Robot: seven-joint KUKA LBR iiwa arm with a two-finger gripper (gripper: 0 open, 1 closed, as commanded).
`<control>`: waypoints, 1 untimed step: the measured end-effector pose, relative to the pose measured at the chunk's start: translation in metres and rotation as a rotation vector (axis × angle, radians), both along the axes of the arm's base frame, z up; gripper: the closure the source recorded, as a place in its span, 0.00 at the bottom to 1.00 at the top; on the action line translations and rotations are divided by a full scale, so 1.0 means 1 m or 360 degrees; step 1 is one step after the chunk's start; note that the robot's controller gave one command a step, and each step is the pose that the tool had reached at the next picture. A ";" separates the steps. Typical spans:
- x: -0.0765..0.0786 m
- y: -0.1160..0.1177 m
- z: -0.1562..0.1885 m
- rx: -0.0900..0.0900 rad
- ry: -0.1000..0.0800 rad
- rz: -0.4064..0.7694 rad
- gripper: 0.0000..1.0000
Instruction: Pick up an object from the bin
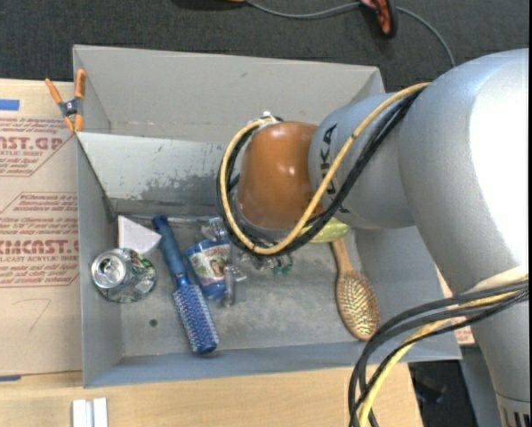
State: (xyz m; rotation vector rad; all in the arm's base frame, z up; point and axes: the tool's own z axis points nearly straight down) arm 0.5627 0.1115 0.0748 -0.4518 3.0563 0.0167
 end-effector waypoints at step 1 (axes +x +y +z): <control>-0.001 -0.004 0.000 -0.0001 -0.0006 0.0026 0.00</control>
Offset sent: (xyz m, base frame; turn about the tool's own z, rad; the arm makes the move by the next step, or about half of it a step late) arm 0.0012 -0.0003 0.0059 -0.0304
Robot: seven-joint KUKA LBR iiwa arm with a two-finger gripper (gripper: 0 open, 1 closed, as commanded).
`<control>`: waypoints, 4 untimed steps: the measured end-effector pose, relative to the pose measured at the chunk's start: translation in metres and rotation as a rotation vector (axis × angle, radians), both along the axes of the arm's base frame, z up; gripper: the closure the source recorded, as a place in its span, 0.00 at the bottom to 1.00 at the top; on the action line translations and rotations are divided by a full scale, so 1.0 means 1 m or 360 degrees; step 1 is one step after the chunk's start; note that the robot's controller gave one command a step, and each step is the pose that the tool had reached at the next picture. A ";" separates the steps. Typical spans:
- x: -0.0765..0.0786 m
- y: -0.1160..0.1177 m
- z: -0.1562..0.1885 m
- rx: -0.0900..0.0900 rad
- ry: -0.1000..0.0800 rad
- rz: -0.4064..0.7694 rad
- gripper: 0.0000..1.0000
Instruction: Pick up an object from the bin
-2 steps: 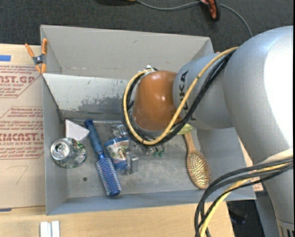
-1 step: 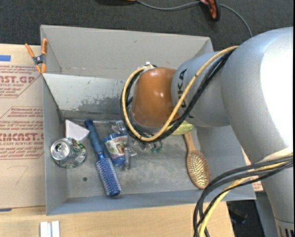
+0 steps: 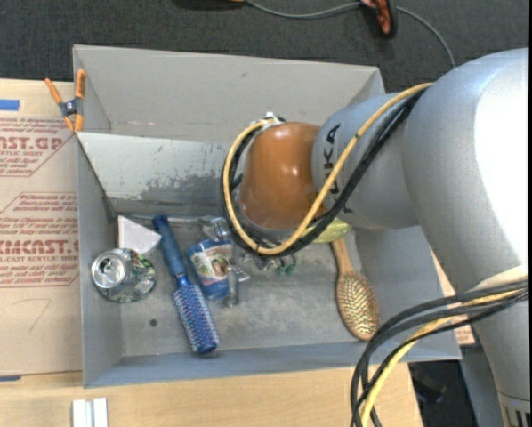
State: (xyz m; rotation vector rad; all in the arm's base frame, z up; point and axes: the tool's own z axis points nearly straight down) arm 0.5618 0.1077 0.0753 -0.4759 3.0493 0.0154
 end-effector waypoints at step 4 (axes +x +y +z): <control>0.025 0.034 -0.004 -0.0033 -0.0002 0.0426 1.00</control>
Offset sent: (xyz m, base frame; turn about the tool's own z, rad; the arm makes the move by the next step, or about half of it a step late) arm 0.0028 -0.0170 0.0028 -0.0093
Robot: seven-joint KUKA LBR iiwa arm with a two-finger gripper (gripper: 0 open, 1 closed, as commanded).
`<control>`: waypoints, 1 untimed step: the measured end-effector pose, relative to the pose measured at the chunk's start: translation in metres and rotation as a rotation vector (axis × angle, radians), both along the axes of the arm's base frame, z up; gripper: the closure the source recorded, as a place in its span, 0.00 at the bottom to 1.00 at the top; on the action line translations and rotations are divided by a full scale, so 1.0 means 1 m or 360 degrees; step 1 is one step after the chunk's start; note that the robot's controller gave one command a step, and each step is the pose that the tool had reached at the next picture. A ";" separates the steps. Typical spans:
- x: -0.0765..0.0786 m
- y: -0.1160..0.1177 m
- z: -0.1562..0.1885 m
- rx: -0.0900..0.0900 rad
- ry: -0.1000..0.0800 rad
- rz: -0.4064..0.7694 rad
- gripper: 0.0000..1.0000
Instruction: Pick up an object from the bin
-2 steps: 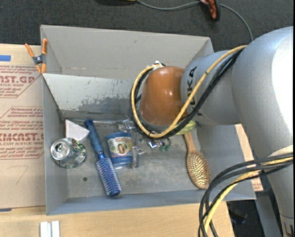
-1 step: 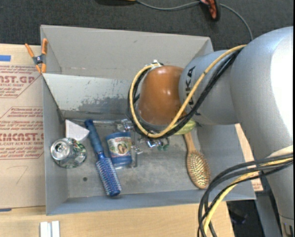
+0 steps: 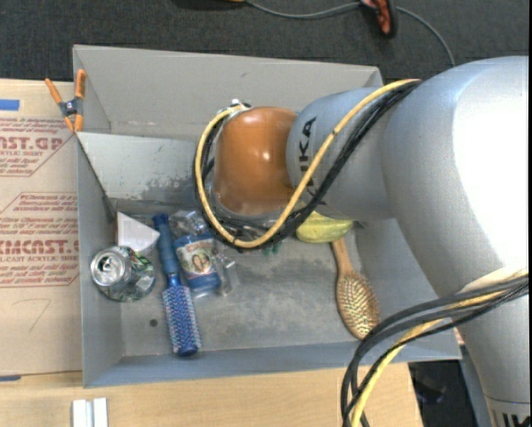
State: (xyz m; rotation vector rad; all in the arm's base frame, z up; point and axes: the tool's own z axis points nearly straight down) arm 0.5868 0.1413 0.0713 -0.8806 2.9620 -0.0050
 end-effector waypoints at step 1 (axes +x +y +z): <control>0.000 0.000 0.000 0.0003 -0.0002 0.0000 1.00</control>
Offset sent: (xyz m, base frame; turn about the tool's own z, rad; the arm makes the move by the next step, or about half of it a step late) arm 0.0000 0.0000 0.0000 0.0000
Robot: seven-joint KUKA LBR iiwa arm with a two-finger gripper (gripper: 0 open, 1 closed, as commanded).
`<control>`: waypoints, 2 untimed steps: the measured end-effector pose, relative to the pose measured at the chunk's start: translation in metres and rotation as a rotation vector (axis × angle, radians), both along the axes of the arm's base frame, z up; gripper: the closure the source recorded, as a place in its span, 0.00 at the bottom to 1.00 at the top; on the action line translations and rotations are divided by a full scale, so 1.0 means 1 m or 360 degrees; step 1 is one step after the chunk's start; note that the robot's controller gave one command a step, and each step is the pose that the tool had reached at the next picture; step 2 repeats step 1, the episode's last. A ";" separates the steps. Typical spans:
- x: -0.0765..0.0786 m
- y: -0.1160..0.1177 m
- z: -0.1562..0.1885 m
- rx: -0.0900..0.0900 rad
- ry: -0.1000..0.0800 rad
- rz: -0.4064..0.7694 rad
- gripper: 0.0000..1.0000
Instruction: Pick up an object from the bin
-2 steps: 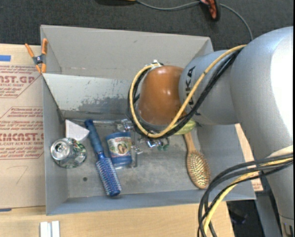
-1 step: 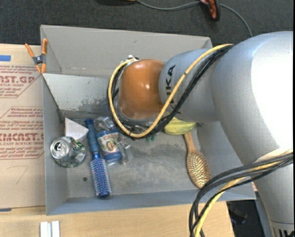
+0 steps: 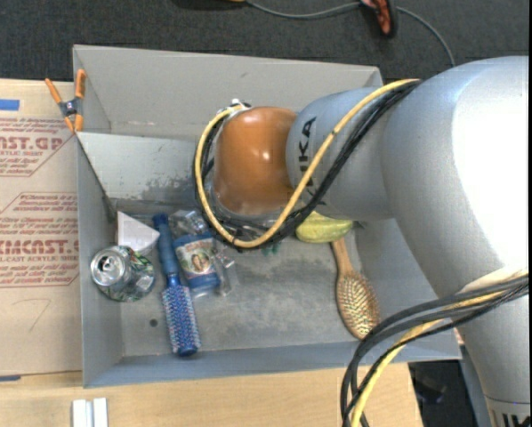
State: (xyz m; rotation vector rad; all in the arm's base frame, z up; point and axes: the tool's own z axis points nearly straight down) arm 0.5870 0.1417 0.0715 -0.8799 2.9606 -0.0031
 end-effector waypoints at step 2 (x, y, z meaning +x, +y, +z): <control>0.000 0.000 0.000 0.0001 0.0000 0.0000 1.00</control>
Offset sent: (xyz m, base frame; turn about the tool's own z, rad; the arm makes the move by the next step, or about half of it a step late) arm 0.0000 0.0000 0.0000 0.0000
